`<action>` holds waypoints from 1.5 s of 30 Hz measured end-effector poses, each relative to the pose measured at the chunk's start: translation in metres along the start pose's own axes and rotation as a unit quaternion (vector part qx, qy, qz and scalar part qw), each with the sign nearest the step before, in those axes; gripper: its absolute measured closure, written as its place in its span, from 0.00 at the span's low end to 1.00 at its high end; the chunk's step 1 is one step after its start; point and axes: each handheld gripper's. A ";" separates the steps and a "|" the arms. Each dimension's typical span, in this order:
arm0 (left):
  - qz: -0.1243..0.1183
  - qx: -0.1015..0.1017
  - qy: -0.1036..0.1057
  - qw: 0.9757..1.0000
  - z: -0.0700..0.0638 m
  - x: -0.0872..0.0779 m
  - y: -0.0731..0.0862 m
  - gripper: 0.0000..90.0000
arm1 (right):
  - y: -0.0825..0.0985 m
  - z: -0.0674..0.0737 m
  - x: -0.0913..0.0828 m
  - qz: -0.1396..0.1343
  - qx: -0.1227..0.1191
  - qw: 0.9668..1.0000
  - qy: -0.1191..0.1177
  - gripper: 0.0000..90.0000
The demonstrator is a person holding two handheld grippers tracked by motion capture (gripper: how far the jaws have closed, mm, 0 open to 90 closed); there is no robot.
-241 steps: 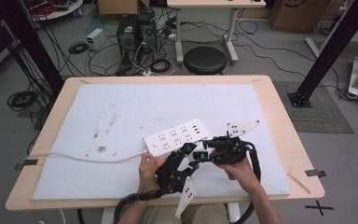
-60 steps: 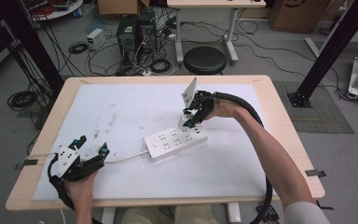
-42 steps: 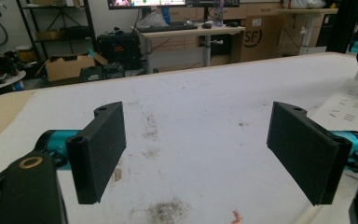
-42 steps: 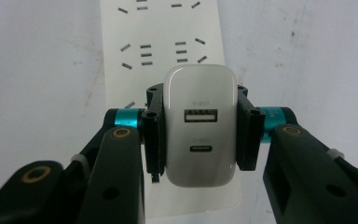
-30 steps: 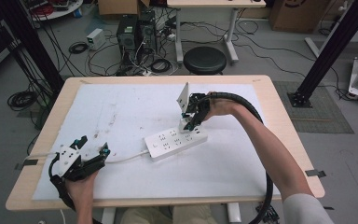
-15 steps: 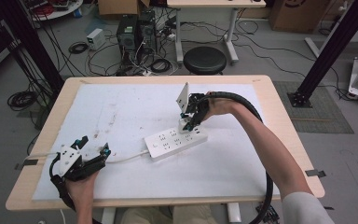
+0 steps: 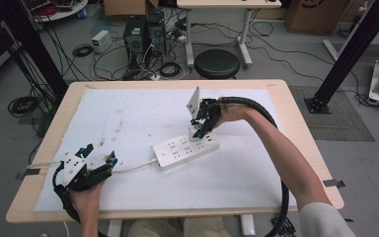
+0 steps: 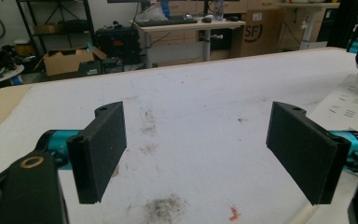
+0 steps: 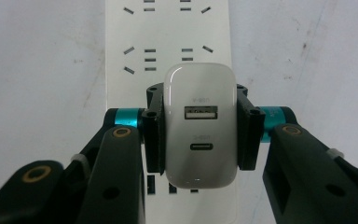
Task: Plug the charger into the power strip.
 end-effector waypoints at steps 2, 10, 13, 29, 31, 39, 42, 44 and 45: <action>0.000 0.000 0.000 1.000 0.000 0.000 0.000 0.22 | -0.003 0.001 0.000 0.009 -0.007 1.000 0.003 0.71; 0.000 0.001 0.002 1.000 0.000 0.000 0.000 0.22 | -0.006 -0.001 0.002 0.012 -0.009 1.000 -0.003 0.71; -0.001 -0.001 0.003 1.000 0.000 -0.001 0.000 0.22 | -0.003 -0.002 0.008 0.018 -0.008 1.000 -0.006 0.71; 0.003 0.001 0.004 1.000 -0.001 0.000 0.000 0.22 | 0.001 0.001 0.010 0.003 0.007 1.000 0.000 0.71; 0.002 0.001 0.005 1.000 -0.001 0.000 0.000 0.22 | -0.003 0.001 0.012 0.010 -0.001 1.000 0.002 0.71; 0.003 0.002 0.007 1.000 0.000 -0.001 0.000 0.23 | 0.000 -0.003 0.013 -0.001 0.005 1.000 -0.012 0.71; 0.003 0.001 0.006 1.000 0.000 -0.001 0.000 0.22 | 0.001 -0.004 0.014 -0.006 0.006 1.000 -0.014 0.71; 0.001 0.000 0.006 1.000 0.000 -0.001 0.000 0.23 | 0.004 -0.001 0.014 -0.012 0.008 1.000 -0.006 0.71; -0.001 -0.001 0.004 1.000 0.000 -0.001 0.001 0.23 | 0.005 0.000 0.015 -0.013 0.010 1.000 -0.004 0.71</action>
Point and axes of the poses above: each handheld gripper's, and its own axes: x roughly forward along the jaws, y roughly out of its underside, z roughly to its left, and after that the axes turned 6 degrees about z, right-handed
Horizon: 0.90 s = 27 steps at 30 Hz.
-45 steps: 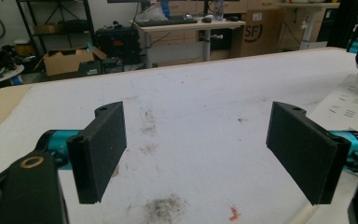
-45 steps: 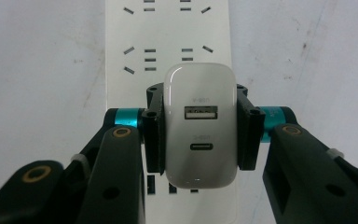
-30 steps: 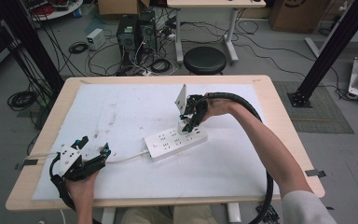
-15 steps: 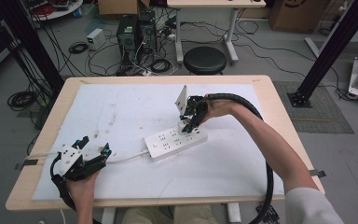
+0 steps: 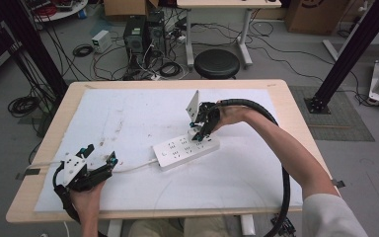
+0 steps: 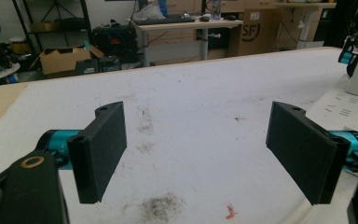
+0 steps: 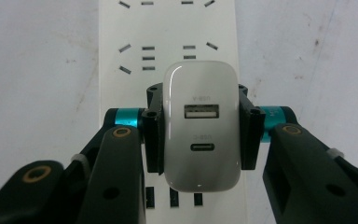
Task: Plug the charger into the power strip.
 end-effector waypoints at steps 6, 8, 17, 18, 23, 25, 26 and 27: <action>0.000 -0.004 -0.001 1.000 0.000 0.000 0.000 0.22 | -0.002 0.000 0.000 0.009 -0.007 1.000 0.001 0.71; 0.001 -0.002 -0.001 1.000 0.000 0.000 0.000 0.23 | -0.001 -0.002 0.001 0.006 -0.006 1.000 -0.003 0.71; 0.000 -0.003 0.000 1.000 0.000 0.000 0.000 0.23 | -0.003 -0.002 0.002 0.013 -0.004 1.000 -0.003 0.71; 0.001 -0.004 0.000 1.000 0.000 0.000 0.000 0.23 | -0.003 -0.002 0.002 0.013 -0.004 1.000 -0.005 0.71; 0.001 -0.003 0.001 1.000 0.000 0.000 0.000 0.23 | -0.001 -0.005 0.003 0.006 -0.003 1.000 -0.012 0.71; 0.000 -0.003 0.001 1.000 0.000 0.000 0.000 0.23 | -0.001 -0.005 0.002 0.006 -0.005 1.000 -0.011 0.70; 0.001 -0.002 0.002 1.000 0.000 0.000 0.000 0.23 | -0.001 -0.005 0.002 0.004 -0.006 1.000 -0.012 0.70; 0.001 -0.001 0.002 1.000 0.000 -0.001 0.000 0.22 | 0.000 -0.005 0.003 0.001 -0.008 1.000 -0.013 0.70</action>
Point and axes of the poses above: each handheld gripper's, and its own axes: x roughly forward along the jaws, y roughly out of its underside, z roughly to its left, and after that the axes turned 6 degrees about z, right-handed
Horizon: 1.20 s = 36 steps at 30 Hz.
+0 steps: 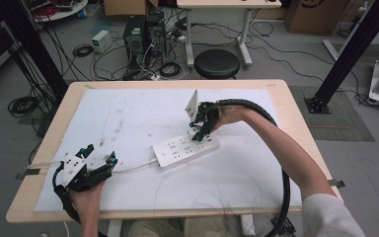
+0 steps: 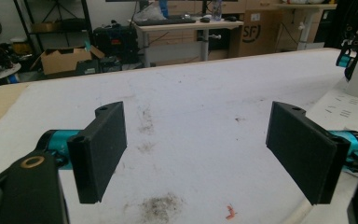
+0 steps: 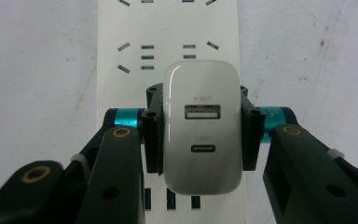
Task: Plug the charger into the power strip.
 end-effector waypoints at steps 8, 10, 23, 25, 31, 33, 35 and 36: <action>-0.004 0.000 0.001 1.000 0.000 -0.001 0.000 0.23 | 0.002 0.000 0.000 -0.013 -0.002 1.000 -0.001 0.70; -0.004 0.000 0.001 1.000 0.000 -0.001 0.000 0.22 | 0.002 0.000 0.000 -0.011 -0.002 1.000 0.000 0.70; -0.005 0.002 0.001 1.000 0.000 -0.001 0.001 0.23 | 0.000 0.003 0.003 -0.023 0.016 1.000 0.013 0.32; -0.005 0.003 0.002 1.000 0.000 -0.001 0.001 0.22 | 0.001 0.003 0.002 -0.028 0.022 0.999 0.012 0.29; -0.006 0.003 0.003 1.000 0.000 -0.001 0.001 0.23 | 0.011 0.008 -0.004 -0.055 0.045 0.997 0.016 0.25; -0.006 0.002 0.003 1.000 0.000 -0.001 0.001 0.23 | 0.015 0.009 -0.007 -0.058 0.054 0.997 0.024 0.25; -0.006 0.002 0.002 1.000 0.000 -0.001 0.001 0.23 | 0.024 0.013 -0.012 -0.072 0.079 0.994 0.040 0.25; -0.006 0.002 0.002 1.000 -0.001 -0.001 0.001 0.23 | 0.027 0.014 -0.014 -0.077 0.086 0.992 0.043 0.25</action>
Point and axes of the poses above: each handheld gripper's, and its own axes: x roughly forward along the jaws, y roughly out of its underside, z roughly to its left, and after that the axes turned 6 degrees about z, right-handed
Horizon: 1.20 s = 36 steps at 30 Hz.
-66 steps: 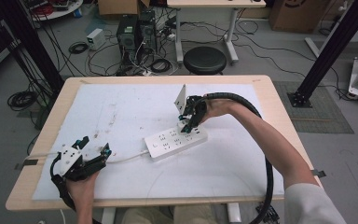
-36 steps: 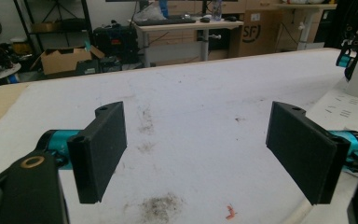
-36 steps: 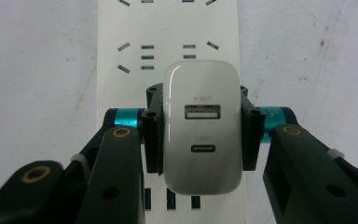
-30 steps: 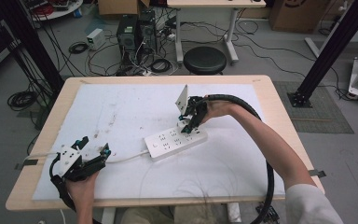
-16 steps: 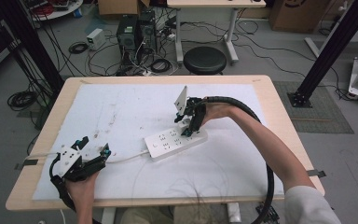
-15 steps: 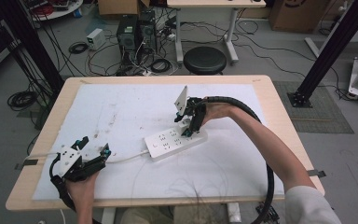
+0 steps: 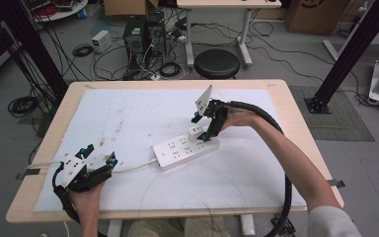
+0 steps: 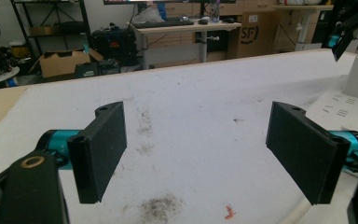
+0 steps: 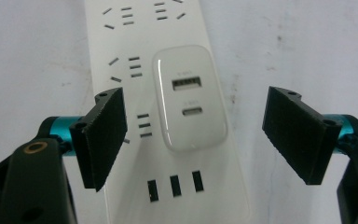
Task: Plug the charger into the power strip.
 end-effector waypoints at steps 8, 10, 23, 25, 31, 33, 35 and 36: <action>-0.001 0.003 0.004 1.000 0.000 0.000 0.000 0.22 | 0.013 0.007 -0.009 -0.019 0.023 0.999 0.025 0.24; -0.002 0.004 0.003 1.000 0.000 -0.001 0.000 0.23 | 0.017 0.010 -0.011 -0.023 0.035 0.999 0.030 0.25; 0.001 0.004 0.006 1.000 0.000 0.000 0.000 0.23 | 0.046 0.039 -0.037 -0.086 0.129 0.981 0.119 0.25; 0.001 0.005 0.006 1.000 0.000 0.000 0.000 0.23 | 0.049 0.046 -0.040 -0.089 0.141 0.977 0.133 0.25; 0.002 0.004 0.006 1.000 0.000 0.001 0.000 0.23 | 0.062 0.064 -0.046 -0.112 0.183 0.964 0.159 0.25; 0.002 0.005 0.005 1.000 0.000 0.001 0.000 0.23 | 0.068 0.072 -0.049 -0.129 0.202 0.955 0.173 0.25; 0.004 0.004 0.005 1.000 0.000 0.001 0.000 0.23 | 0.073 0.081 -0.051 -0.138 0.218 0.947 0.192 0.25; 0.003 0.004 0.004 1.000 0.000 0.001 0.000 0.23 | 0.076 0.085 -0.052 -0.143 0.225 0.943 0.198 0.25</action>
Point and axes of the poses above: each handheld gripper's, and its own axes: x roughly forward along the jaws, y roughly out of its underside, z roughly to its left, and after that the axes turned 6 degrees about z, right-handed
